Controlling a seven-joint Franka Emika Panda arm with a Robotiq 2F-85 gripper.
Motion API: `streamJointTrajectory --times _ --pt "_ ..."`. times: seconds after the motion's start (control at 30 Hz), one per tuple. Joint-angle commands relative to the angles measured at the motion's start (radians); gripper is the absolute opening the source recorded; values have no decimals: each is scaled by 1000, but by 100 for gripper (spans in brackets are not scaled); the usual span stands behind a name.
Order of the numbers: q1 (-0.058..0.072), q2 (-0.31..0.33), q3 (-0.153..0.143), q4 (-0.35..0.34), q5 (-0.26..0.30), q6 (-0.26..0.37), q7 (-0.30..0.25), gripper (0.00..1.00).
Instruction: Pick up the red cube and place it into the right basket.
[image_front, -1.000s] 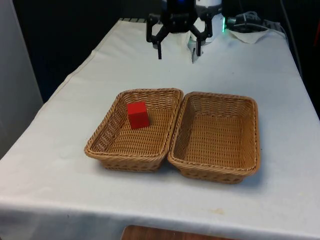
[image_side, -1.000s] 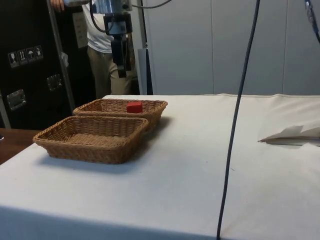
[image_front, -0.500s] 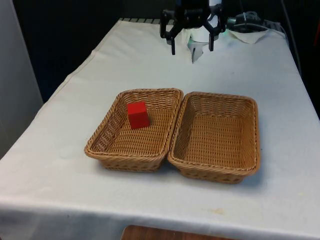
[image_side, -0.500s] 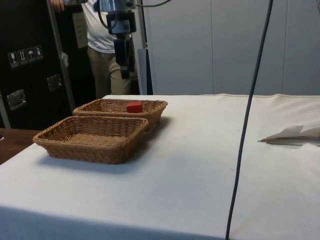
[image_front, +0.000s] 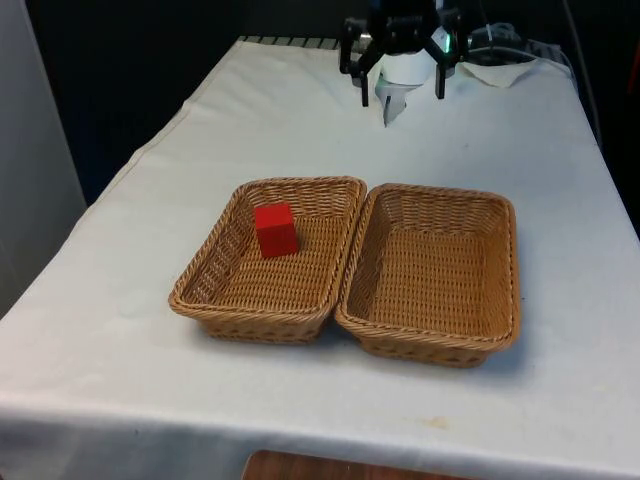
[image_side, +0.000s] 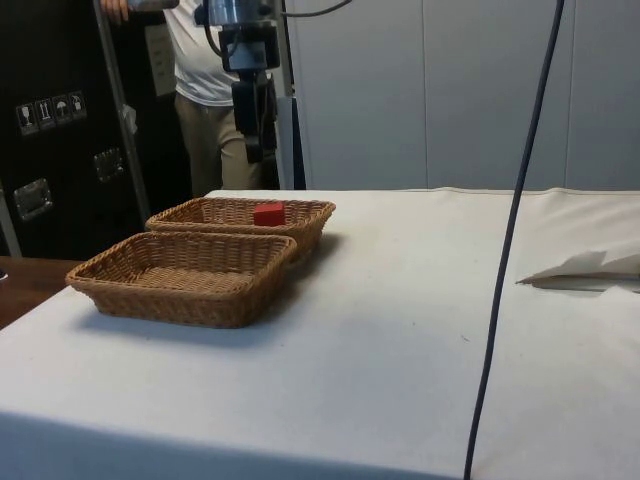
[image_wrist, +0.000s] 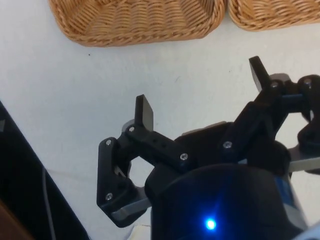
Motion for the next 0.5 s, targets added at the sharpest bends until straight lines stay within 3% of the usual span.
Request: streamJointTrajectory --times 0.0,0.47 --pt "1 2 -2 -4 1 12 13 100" --pt "-1 21 0 -7 7 19 96 100"
